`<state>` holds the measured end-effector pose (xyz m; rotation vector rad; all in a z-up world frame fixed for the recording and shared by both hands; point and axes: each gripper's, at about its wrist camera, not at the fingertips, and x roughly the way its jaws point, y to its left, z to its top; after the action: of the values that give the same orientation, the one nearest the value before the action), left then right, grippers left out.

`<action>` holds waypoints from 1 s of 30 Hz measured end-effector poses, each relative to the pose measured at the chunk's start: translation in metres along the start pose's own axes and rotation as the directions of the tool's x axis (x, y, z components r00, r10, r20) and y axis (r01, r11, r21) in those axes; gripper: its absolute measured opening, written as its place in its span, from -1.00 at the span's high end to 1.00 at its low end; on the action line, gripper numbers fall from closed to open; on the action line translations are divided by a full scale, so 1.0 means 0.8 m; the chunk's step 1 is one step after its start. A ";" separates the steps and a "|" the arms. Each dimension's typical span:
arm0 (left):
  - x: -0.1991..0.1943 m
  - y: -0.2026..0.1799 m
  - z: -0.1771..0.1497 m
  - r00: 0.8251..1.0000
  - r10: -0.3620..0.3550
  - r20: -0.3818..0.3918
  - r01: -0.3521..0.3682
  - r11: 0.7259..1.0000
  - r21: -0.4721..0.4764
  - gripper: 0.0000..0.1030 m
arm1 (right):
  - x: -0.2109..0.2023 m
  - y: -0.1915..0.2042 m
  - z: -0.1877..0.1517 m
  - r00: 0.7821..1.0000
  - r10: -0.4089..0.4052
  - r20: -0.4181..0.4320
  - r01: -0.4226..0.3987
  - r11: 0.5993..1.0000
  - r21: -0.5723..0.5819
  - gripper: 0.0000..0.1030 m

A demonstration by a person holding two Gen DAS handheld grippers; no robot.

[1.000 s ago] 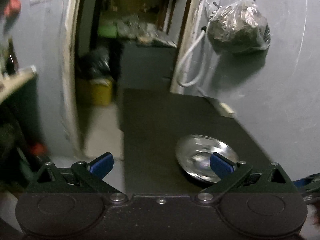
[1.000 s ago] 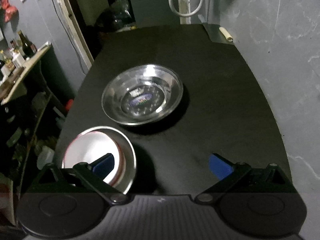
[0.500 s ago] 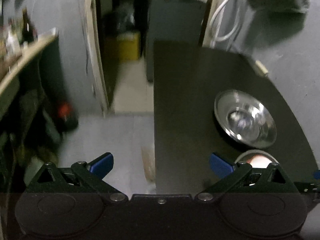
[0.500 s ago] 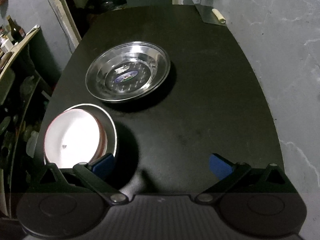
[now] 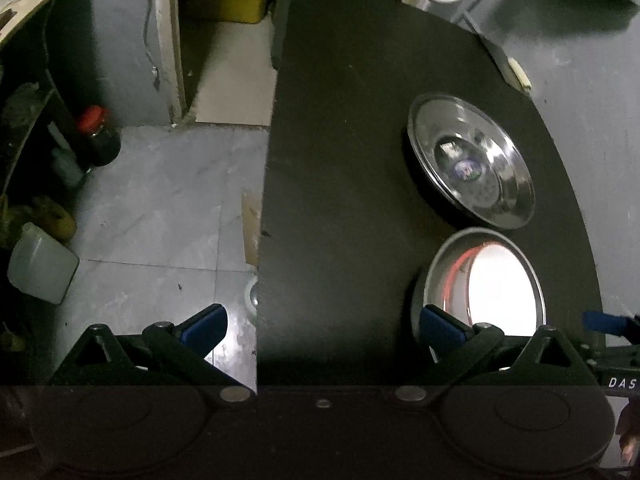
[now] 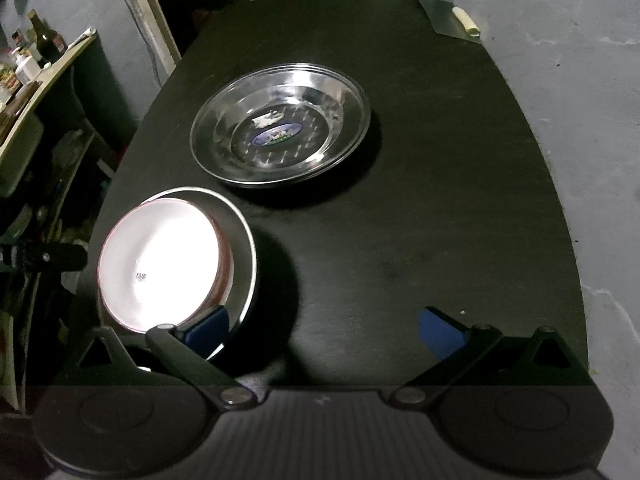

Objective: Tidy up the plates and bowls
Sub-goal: 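Move both tools to the rim of the deep steel bowl, then grasp the deep steel bowl rim with both tools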

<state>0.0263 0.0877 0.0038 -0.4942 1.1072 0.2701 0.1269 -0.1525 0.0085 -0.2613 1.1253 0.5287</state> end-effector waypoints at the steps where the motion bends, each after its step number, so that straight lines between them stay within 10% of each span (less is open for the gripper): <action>1: 0.003 -0.003 0.000 1.000 -0.001 -0.008 0.001 1.000 0.008 -0.98 | 0.001 0.000 0.000 1.000 0.001 -0.001 -0.001 1.000 -0.001 -1.00; 30: 0.027 -0.036 0.001 0.999 -0.017 -0.045 0.025 0.983 0.182 -0.79 | 0.015 0.008 0.002 0.999 -0.004 -0.034 0.003 0.999 -0.043 -1.00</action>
<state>0.0493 0.0622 -0.0087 -0.3497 1.1557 0.1384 0.1284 -0.1430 -0.0010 -0.3110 1.1473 0.5476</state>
